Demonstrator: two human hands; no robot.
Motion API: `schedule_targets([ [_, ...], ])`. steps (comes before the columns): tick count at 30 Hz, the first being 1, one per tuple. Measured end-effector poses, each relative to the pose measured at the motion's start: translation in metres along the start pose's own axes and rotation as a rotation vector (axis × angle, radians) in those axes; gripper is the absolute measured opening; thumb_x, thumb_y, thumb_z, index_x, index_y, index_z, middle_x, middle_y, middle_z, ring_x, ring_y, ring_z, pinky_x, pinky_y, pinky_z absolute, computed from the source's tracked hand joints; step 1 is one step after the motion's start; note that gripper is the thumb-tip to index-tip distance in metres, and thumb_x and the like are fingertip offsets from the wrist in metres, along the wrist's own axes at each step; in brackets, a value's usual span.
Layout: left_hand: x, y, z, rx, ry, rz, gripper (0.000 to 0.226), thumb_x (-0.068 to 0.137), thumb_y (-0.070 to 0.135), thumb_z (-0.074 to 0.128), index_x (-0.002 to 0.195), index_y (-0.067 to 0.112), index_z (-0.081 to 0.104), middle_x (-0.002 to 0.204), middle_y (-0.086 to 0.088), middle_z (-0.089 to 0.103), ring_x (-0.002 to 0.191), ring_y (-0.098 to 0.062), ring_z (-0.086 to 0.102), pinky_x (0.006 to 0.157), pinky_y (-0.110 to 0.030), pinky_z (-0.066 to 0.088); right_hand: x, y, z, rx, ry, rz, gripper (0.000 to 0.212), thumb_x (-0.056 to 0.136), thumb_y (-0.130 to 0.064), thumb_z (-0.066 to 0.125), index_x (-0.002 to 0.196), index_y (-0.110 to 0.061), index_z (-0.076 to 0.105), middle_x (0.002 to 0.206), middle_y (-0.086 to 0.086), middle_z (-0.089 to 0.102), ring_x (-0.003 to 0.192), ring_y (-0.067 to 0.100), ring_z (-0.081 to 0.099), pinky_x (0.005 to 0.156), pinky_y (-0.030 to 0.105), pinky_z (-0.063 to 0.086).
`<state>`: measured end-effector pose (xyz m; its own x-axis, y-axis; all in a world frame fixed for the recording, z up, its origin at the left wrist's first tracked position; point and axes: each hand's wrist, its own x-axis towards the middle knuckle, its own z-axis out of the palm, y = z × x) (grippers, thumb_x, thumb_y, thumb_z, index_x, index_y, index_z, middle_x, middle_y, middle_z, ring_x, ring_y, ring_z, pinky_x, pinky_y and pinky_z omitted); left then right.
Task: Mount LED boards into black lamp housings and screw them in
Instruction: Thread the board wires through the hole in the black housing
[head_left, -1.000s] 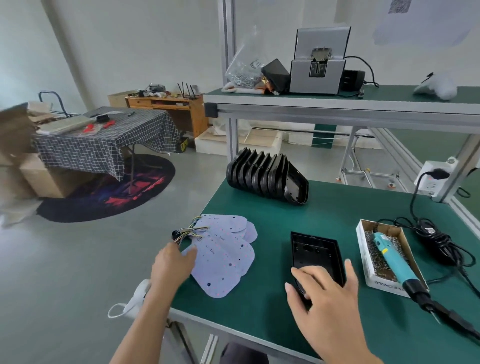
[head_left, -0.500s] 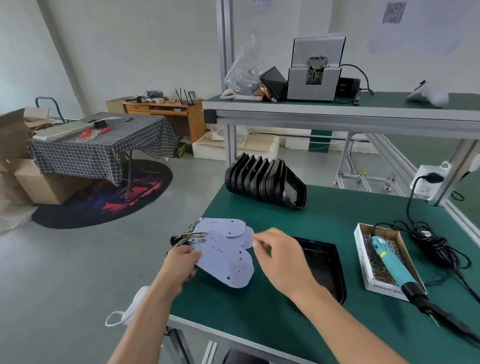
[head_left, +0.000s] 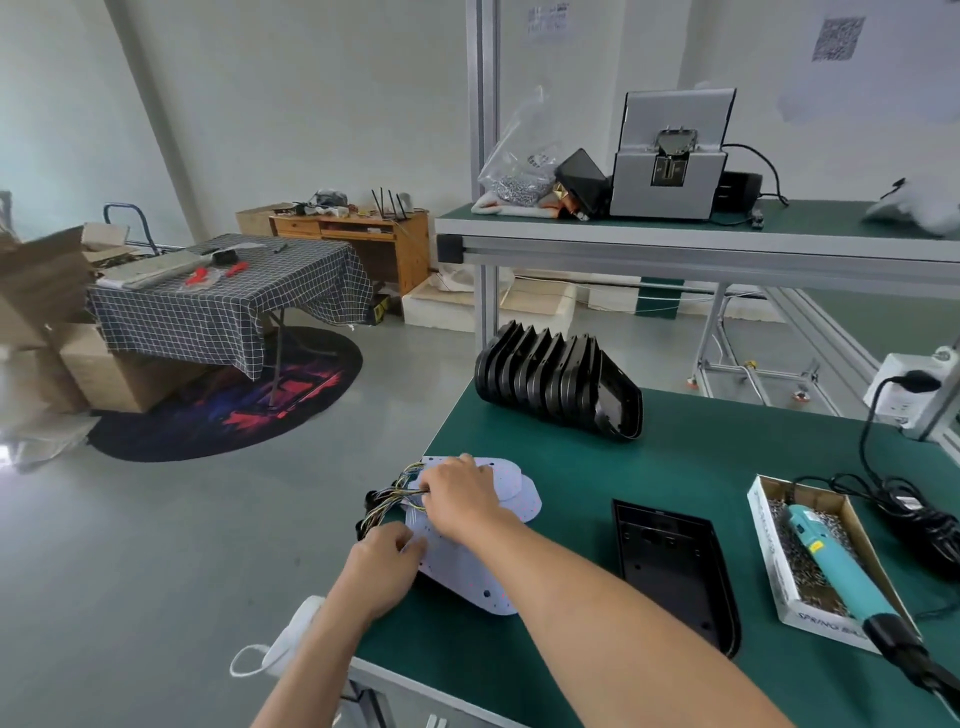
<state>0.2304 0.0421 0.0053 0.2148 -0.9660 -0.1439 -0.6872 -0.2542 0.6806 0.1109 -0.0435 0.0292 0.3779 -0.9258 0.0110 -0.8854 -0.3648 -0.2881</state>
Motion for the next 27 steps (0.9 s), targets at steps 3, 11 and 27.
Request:
schedule_targets([
  [3,0.002,-0.008,-0.007,-0.266,-0.014,-0.102,0.028,0.096,0.013,0.052,0.07,0.018,0.046,0.065,0.0,0.043,0.065,-0.021,0.036,0.059,-0.032,0.026,0.004,0.006,-0.007,0.096,-0.011,-0.009,0.026,0.099,-0.009,0.054,0.115,-0.02,0.071,0.126,0.01,0.066,0.122,0.034,0.054,0.095,0.04,0.045],
  [11,0.006,-0.014,-0.016,-0.389,-0.109,-0.171,0.028,0.103,0.008,0.044,0.075,0.014,0.048,0.061,-0.004,0.042,0.05,-0.018,0.035,0.048,-0.024,0.02,0.019,0.018,-0.048,0.113,-0.152,-0.027,0.026,0.102,-0.007,0.051,0.119,-0.015,0.07,0.129,0.01,0.067,0.116,0.033,0.063,0.099,0.044,0.054],
  [27,0.001,0.004,-0.009,0.104,0.339,-0.114,0.048,0.095,0.06,0.059,0.078,0.015,0.056,0.088,-0.011,0.064,0.088,-0.039,0.06,0.073,-0.039,0.046,-0.002,0.004,-0.138,0.565,-0.088,-0.143,0.015,0.102,-0.01,0.06,0.102,-0.008,0.074,0.072,0.002,0.06,0.061,0.015,0.049,0.058,0.026,0.042],
])
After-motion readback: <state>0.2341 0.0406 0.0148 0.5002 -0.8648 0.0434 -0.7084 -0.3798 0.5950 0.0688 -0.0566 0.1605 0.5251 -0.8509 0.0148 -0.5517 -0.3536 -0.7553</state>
